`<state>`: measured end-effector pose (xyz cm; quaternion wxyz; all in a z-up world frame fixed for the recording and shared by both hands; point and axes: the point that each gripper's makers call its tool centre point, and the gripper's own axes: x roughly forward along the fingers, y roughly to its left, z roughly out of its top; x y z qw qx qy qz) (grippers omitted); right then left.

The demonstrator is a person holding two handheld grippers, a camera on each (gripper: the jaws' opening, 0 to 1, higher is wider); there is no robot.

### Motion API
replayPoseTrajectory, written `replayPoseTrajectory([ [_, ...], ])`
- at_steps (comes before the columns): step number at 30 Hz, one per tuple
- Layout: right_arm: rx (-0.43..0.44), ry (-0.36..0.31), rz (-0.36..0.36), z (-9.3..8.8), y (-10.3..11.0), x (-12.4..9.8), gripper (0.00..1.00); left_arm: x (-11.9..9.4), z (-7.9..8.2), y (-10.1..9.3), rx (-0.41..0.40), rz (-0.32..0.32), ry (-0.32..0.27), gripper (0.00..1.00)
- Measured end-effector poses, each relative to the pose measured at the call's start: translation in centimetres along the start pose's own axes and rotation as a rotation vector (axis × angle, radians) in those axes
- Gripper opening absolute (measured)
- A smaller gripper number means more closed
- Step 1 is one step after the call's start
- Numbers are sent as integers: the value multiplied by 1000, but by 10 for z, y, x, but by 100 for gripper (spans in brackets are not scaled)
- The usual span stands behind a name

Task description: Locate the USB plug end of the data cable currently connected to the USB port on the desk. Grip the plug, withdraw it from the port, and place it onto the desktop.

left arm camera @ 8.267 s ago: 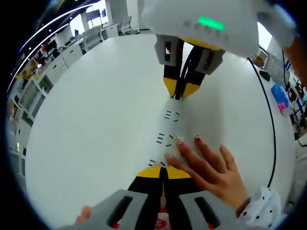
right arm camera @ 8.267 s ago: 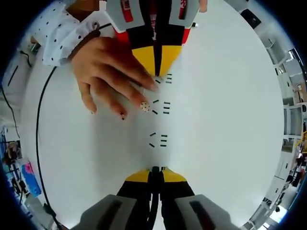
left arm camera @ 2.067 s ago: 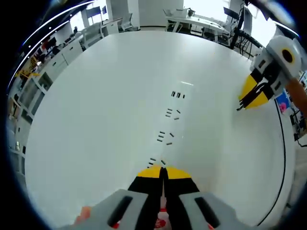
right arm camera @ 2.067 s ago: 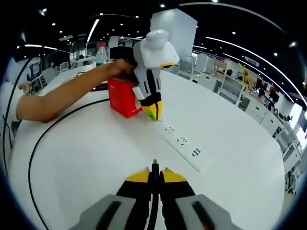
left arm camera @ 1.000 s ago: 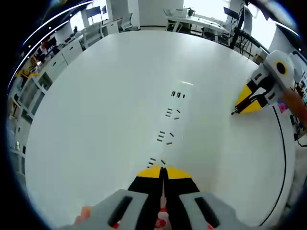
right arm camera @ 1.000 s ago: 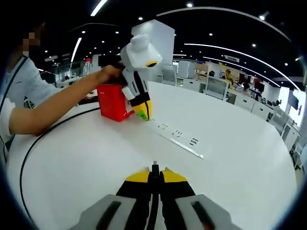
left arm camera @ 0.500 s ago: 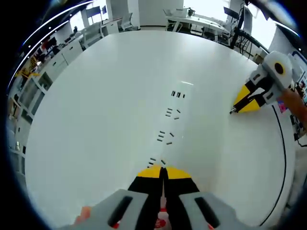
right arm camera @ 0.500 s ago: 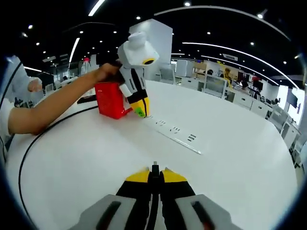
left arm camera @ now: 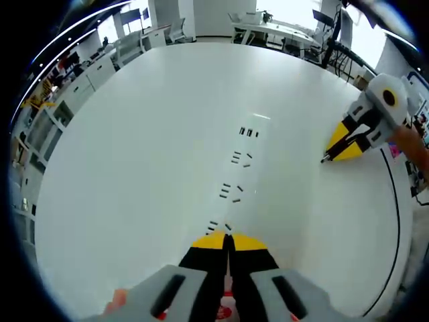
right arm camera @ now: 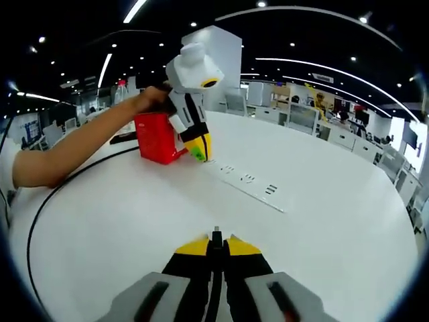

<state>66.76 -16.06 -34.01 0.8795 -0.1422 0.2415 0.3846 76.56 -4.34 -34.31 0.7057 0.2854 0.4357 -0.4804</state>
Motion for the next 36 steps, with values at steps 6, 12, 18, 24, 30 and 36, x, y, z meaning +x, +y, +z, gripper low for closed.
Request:
replayPoseTrajectory([
  [6,10,1,15,-1,3,0,10,0,0,-1,0,0,0,2],
  [12,-15,12,25,0,11,1,10,-1,0,-1,0,0,1,2],
  [18,-42,24,23,-1,12,0,14,-1,0,-1,1,0,0,2],
  [24,-35,21,36,-1,15,0,19,-1,0,0,1,1,2,2],
  [30,-19,9,42,2,16,-1,24,-1,0,0,1,1,2,2],
  [36,4,-9,50,13,19,-10,28,-1,0,2,0,1,4,2],
])
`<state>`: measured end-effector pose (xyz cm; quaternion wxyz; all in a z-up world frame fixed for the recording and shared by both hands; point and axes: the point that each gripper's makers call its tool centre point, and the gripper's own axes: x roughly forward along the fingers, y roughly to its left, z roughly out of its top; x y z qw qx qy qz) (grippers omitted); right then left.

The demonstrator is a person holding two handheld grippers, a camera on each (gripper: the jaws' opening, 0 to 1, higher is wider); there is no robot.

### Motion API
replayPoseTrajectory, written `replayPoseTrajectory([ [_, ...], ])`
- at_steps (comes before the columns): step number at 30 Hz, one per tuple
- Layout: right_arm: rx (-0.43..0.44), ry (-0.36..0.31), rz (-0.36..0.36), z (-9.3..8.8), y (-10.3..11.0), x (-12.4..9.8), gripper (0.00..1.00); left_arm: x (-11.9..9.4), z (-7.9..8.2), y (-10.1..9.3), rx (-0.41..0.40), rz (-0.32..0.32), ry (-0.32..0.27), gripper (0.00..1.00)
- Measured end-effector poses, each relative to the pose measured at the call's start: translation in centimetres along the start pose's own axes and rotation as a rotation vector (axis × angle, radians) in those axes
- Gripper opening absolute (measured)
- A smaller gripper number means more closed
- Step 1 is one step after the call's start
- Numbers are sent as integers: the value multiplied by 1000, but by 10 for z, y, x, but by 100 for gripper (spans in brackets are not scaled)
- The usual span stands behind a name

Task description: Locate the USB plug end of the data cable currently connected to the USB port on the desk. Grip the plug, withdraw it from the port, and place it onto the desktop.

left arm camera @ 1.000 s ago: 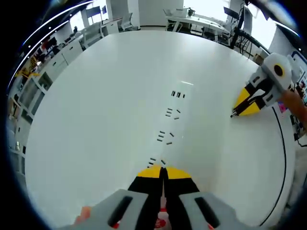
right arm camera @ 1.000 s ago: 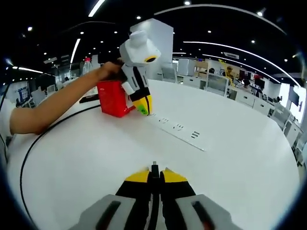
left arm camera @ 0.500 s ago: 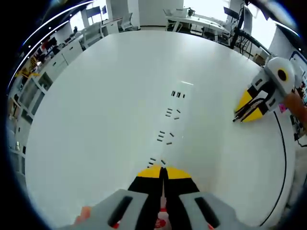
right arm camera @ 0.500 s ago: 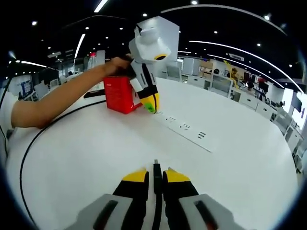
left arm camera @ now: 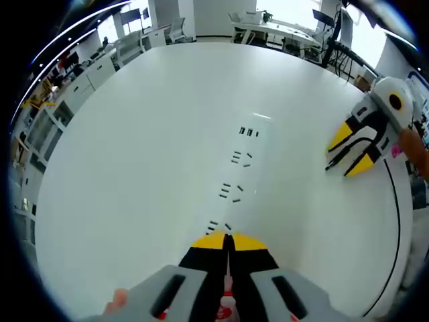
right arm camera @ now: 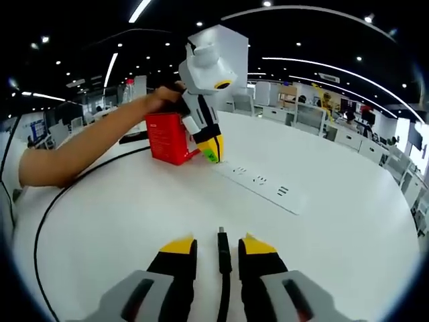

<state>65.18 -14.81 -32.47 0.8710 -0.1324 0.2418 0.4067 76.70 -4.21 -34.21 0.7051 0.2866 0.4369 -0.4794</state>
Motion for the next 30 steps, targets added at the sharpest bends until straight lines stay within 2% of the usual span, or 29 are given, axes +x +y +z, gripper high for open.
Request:
replayPoseTrajectory([
  [6,-10,-48,-18,32,5,-26,27,0,0,1,0,-1,1,2],
  [10,-4,-40,-40,36,0,-42,27,0,0,1,0,1,-3,2],
  [13,-4,-39,-60,35,0,-67,27,0,0,1,2,4,0,2],
  [16,12,-49,-80,27,1,-92,27,0,-1,0,1,2,2,2],
  [19,43,-46,-157,8,-4,-123,27,0,0,0,1,2,1,2],
  [23,85,-76,-180,-14,11,-167,27,1,0,-2,3,7,4,2],
  [27,118,-93,-225,-34,17,-193,25,1,0,-2,2,4,4,2],
  [30,157,-132,-279,-43,17,-207,25,1,0,-2,2,4,6,2],
])
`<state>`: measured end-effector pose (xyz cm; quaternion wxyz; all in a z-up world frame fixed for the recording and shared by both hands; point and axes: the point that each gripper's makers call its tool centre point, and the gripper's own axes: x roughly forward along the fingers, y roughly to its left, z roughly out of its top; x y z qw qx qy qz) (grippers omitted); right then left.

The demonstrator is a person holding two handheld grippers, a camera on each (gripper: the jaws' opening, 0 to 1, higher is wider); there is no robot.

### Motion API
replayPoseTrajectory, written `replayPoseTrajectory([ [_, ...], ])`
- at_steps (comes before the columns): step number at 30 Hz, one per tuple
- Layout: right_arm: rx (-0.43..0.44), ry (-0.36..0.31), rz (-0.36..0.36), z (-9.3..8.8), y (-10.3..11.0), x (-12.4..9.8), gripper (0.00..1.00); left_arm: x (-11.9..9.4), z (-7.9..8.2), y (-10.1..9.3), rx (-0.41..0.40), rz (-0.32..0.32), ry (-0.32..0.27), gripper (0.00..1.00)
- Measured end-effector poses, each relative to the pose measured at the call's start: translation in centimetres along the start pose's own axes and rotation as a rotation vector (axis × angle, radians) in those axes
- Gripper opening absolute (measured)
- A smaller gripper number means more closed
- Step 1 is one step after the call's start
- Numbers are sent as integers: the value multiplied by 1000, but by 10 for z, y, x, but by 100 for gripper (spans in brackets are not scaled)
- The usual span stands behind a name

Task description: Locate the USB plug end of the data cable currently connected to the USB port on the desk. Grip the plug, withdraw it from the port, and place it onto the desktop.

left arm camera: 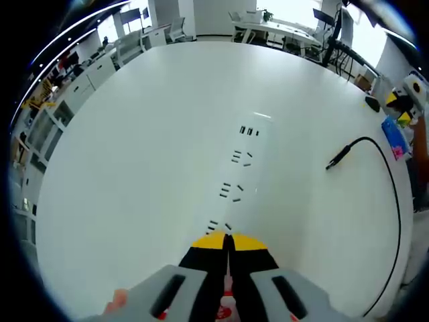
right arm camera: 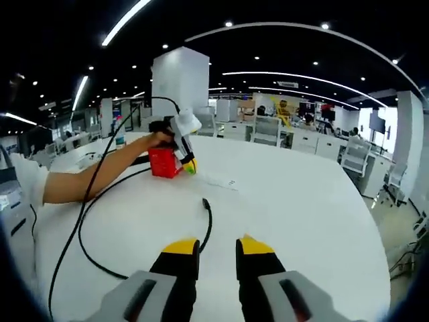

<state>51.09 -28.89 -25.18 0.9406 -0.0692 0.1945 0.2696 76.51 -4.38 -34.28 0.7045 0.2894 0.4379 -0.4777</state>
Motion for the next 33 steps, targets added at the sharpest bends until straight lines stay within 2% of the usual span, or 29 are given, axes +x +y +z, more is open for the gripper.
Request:
replayPoseTrajectory([
  [3,10,-11,-20,-5,-1,-8,25,0,1,0,0,0,-3,2],
  [10,-3,17,-42,-21,2,-27,26,0,1,-1,0,-1,-3,2],
  [13,26,-18,-59,-26,0,-35,26,0,1,-2,0,-1,-2,2],
  [17,80,-46,-76,-42,-1,-46,26,0,2,-2,0,1,-5,2],
  [22,105,-54,-123,-58,-7,-58,26,1,1,-2,1,-2,6,2],
  [27,101,-74,-155,-59,-11,-58,25,1,2,-1,1,0,4,2],
  [33,80,-63,-184,-64,-11,-54,26,1,2,-1,0,0,3,2],
])
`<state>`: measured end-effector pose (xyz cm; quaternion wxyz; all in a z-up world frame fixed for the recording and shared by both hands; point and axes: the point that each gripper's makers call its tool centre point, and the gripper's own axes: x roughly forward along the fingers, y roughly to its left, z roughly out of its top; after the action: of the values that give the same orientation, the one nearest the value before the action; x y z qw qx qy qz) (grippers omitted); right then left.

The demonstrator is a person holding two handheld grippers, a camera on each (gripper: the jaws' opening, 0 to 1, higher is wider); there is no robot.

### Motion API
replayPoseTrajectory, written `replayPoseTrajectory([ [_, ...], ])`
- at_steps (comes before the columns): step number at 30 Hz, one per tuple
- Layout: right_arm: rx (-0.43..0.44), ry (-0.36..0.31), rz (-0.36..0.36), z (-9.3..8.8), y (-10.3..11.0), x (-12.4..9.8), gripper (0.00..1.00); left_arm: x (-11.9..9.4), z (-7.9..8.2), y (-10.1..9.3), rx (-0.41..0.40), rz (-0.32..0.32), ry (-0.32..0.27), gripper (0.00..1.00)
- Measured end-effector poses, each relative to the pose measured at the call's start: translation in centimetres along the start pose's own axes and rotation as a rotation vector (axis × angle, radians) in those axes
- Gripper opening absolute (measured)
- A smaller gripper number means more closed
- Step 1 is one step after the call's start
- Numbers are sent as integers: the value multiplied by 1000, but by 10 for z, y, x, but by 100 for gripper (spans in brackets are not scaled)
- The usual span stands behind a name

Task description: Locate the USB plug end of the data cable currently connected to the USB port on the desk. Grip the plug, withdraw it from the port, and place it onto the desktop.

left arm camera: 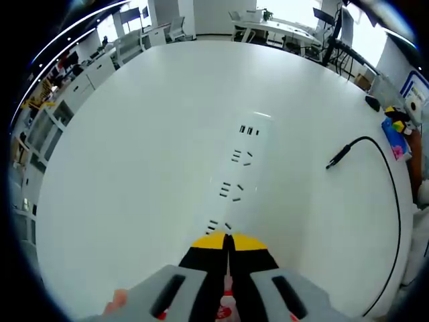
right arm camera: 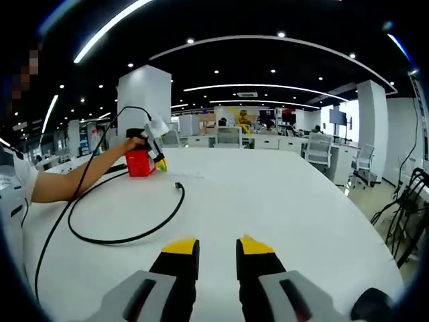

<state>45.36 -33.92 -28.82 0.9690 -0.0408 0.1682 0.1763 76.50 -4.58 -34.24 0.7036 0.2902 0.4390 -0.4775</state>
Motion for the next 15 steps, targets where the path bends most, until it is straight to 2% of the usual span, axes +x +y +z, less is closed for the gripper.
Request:
replayPoseTrajectory([
  [7,-46,14,-35,-3,-3,2,26,-1,0,1,0,0,-2,2],
  [11,-32,-27,-107,0,-12,-1,24,-1,0,2,0,1,-1,2],
  [15,-61,1,-146,-3,-15,1,23,-1,0,3,-1,0,-2,2],
])
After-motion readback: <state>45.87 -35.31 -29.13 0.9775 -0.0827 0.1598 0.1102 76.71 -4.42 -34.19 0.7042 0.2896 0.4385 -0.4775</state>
